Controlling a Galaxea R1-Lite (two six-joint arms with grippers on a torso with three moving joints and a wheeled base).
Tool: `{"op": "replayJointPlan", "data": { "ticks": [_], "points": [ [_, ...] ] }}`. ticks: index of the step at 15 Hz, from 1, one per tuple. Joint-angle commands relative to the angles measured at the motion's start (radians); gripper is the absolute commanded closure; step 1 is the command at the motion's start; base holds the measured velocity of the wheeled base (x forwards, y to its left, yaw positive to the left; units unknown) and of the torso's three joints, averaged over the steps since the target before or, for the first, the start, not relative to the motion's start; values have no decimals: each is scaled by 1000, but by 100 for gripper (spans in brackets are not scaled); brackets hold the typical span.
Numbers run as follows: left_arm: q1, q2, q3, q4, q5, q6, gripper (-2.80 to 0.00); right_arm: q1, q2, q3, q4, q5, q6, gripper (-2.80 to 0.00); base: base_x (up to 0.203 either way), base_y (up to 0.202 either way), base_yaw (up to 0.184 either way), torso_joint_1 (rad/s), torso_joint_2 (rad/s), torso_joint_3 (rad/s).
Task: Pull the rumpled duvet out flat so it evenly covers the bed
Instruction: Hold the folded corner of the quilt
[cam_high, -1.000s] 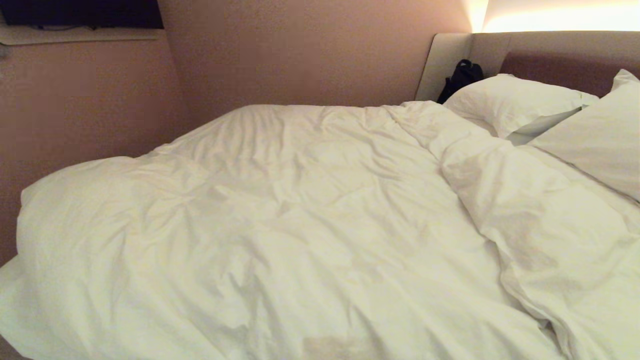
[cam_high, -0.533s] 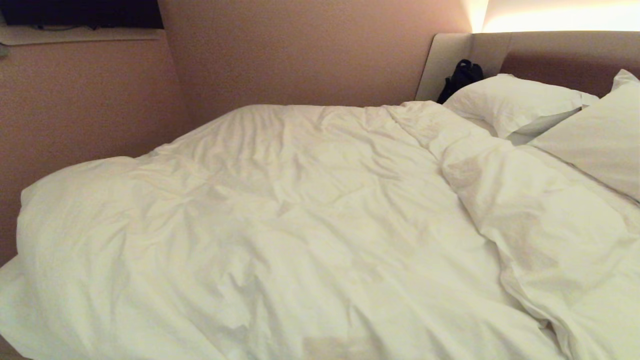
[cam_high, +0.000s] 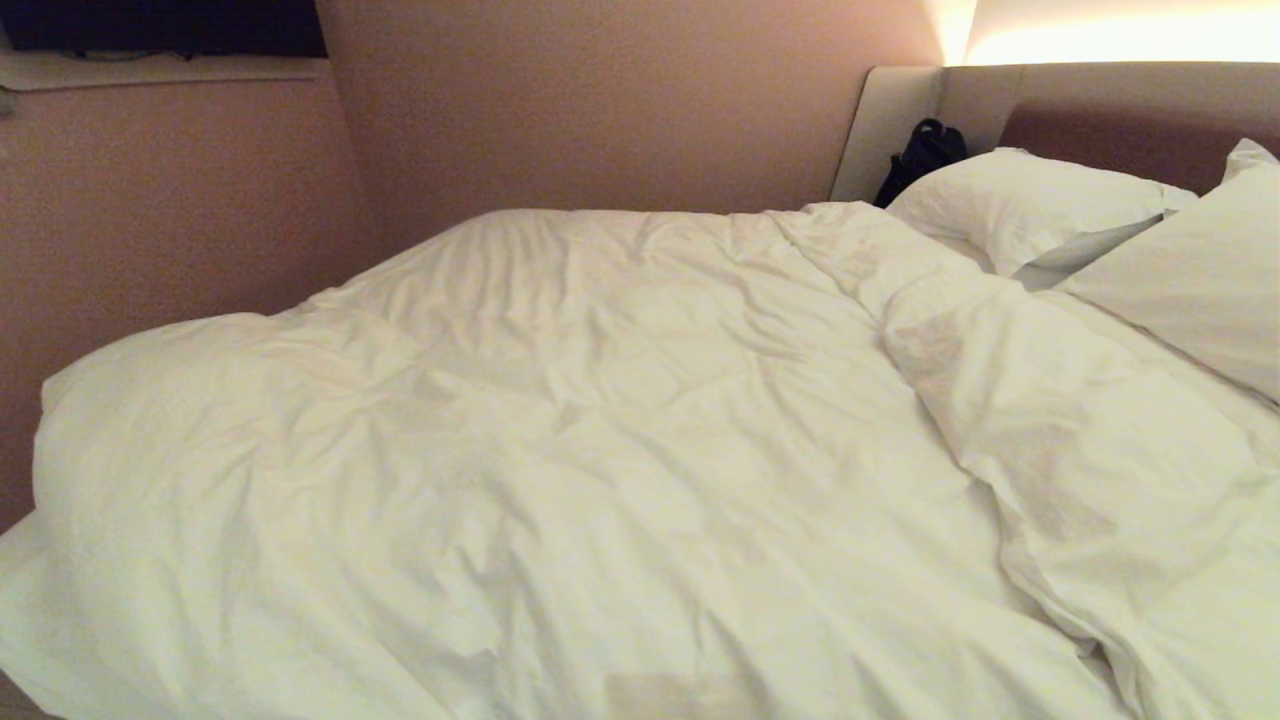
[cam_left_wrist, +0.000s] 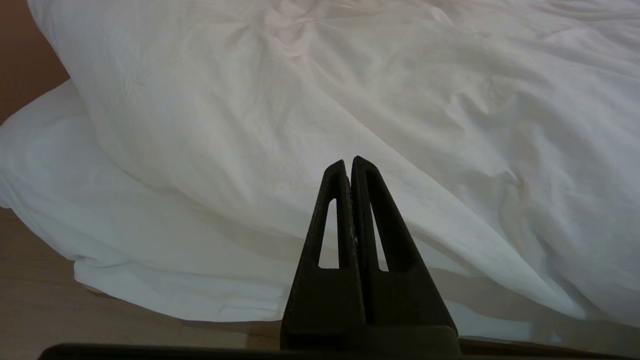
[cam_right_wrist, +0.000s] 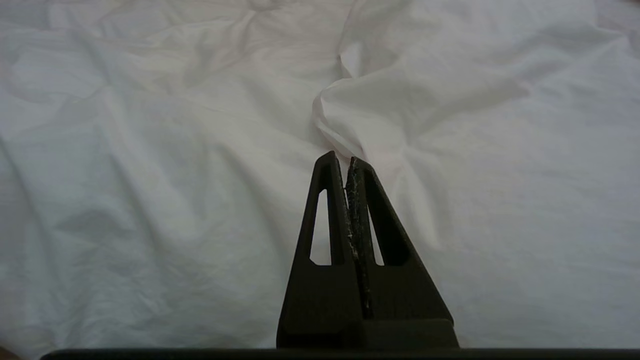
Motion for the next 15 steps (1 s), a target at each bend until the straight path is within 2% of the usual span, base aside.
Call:
{"op": "replayJointPlan", "data": {
  "ticks": [1, 15],
  "points": [
    [0, 0, 0, -1, 1, 0, 0, 0, -1, 0, 0, 0, 4, 0, 0, 0, 0, 0, 0, 0],
    [0, 0, 0, -1, -1, 1, 0, 0, -1, 0, 0, 0, 4, 0, 0, 0, 0, 0, 0, 0]
  ]
}}
